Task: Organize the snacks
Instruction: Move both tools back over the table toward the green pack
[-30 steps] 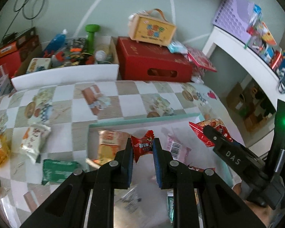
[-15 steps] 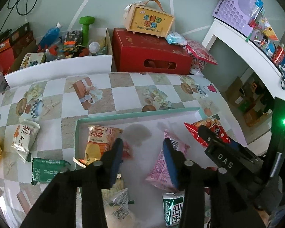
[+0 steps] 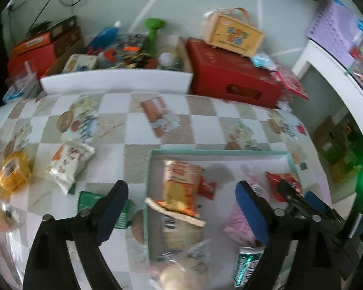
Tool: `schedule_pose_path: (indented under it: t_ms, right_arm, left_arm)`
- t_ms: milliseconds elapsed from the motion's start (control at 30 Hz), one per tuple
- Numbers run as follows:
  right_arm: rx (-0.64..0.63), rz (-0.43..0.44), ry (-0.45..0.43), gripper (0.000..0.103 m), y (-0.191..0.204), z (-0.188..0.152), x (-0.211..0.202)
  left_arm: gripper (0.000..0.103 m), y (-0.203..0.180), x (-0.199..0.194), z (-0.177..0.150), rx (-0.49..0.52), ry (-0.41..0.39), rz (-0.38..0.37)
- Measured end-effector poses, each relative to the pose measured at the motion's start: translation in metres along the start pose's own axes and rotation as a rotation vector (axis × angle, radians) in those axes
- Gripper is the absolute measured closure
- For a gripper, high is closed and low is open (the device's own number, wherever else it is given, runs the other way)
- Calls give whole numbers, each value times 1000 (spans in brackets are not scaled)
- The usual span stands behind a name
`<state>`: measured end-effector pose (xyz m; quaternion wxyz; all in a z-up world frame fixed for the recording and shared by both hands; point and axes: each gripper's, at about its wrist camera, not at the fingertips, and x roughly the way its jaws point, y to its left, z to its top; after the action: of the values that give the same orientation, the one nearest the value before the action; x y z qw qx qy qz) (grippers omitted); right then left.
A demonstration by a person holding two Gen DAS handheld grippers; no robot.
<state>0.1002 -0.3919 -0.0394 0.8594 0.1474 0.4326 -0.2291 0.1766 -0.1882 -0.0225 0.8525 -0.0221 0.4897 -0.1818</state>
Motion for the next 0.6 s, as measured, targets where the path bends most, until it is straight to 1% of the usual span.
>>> schedule_pose_path:
  t_ms: [67, 133, 267, 367, 400, 600]
  right_arm:
    - [-7, -3, 8, 12, 2, -1, 1]
    - [-15, -4, 13, 0, 5, -1, 1]
    - [-28, 3, 5, 0, 11, -1, -2]
    - [-45, 3, 2, 0, 15, -2, -5]
    - [-51, -2, 0, 0, 17, -3, -6]
    - [-71, 4, 8, 0, 26, -3, -16]
  left_arm:
    - [10, 10, 4, -1, -30, 25, 25]
    - [8, 17, 7, -1, -47, 39, 36]
    - [8, 28, 8, -4, -61, 47, 81]
    - [4, 34, 8, -6, -44, 54, 118]
    - [3, 37, 8, -6, -42, 52, 129]
    - [2, 55, -4, -7, -56, 15, 161]
